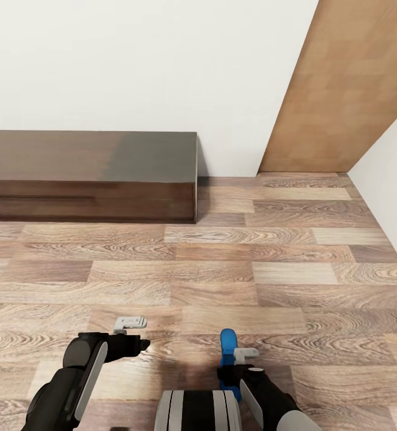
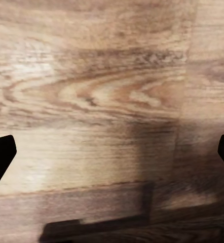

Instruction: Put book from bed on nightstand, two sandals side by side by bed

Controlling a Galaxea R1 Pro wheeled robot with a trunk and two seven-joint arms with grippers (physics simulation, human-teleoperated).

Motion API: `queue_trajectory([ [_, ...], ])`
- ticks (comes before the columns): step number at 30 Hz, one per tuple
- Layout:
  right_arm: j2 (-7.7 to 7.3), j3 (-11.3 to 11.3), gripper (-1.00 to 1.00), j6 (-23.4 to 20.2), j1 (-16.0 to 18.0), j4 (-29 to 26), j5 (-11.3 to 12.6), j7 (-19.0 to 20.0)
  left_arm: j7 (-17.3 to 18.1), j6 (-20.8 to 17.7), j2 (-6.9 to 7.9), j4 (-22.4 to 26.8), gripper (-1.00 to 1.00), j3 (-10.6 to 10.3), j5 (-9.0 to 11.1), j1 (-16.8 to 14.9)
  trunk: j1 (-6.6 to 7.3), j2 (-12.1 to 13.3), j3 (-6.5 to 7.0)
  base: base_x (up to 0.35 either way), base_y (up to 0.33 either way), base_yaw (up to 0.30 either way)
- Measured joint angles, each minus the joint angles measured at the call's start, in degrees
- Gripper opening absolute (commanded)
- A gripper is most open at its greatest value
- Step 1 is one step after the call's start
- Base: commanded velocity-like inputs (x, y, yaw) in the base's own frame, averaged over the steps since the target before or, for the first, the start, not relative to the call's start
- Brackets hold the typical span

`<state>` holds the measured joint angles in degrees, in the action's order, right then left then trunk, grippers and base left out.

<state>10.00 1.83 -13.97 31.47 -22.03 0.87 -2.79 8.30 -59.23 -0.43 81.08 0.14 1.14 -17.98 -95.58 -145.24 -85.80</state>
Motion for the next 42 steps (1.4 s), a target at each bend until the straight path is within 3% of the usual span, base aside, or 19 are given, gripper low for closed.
queue_trajectory([
  [7, 0.0, 0.0, 1.0, 0.0, 0.0, 0.0, 0.0, 0.0, 0.0, 0.0, 0.0, 0.0, 1.0, 0.0, 0.0, 0.0, -0.16, -0.1, -1.32, 0.0, 0.0, 0.0],
  [33, 0.0, 0.0, 1.0, 0.0, 1.1, 0.0, 0.0, -0.1, 0.1, 0.0, 0.0, 0.0, 1.0, 0.0, 0.0, 0.1, -0.15, -0.1, -1.33, 0.0, 0.0, 0.0],
  [39, 0.0, 0.0, 1.0, 0.0, 1.3, 0.0, 0.0, -0.2, 0.1, 0.0, 0.0, 0.0, 1.0, 0.0, 0.0, 0.1, -0.31, -0.2, -2.65, 0.0, 0.0, 0.0],
  [42, 0.0, 0.0, 1.0, 0.0, 1.5, 0.0, 0.0, -0.2, 0.1, 0.0, 0.0, 0.0, 1.0, 0.0, 0.0, 0.1, -0.31, -0.2, -2.66, 0.0, 0.0, 0.0],
])
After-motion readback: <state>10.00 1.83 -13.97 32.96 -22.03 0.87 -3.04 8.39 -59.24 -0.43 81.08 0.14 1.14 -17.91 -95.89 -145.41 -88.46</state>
